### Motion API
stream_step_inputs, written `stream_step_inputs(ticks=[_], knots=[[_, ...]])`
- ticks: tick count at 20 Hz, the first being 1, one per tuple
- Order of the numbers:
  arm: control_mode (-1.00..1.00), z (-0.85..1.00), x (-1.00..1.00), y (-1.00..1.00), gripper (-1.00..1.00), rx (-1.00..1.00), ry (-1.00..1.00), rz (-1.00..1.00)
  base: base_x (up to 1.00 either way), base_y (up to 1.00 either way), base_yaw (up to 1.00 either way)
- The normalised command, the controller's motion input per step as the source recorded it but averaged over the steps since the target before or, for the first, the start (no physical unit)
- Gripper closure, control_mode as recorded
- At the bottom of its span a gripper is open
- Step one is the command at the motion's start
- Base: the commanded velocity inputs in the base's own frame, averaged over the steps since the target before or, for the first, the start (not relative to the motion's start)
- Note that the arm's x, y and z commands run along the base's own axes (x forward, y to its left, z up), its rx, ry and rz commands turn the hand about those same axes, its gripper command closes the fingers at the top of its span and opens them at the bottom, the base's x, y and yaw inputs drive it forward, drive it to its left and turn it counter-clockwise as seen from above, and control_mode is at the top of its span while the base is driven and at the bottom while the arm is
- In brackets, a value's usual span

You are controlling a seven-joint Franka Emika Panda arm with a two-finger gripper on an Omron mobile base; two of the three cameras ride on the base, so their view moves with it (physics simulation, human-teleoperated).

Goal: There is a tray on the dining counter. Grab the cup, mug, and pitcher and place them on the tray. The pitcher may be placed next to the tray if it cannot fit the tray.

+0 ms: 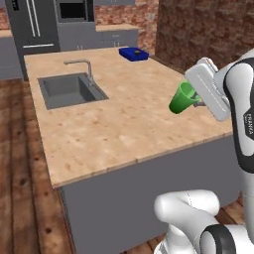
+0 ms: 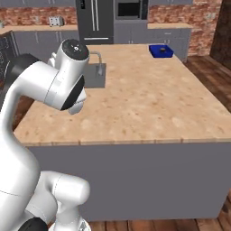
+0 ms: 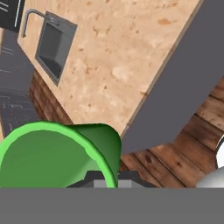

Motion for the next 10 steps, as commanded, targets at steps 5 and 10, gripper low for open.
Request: stream_step_inputs(ticks=[5,10], knots=[[1.00,0.00,0.00,0.00,1.00,0.00,0.00,0.00,0.00,-1.00,0.00],[1.00,0.00,0.00,0.00,1.00,0.00,0.00,0.00,0.00,-1.00,0.00]])
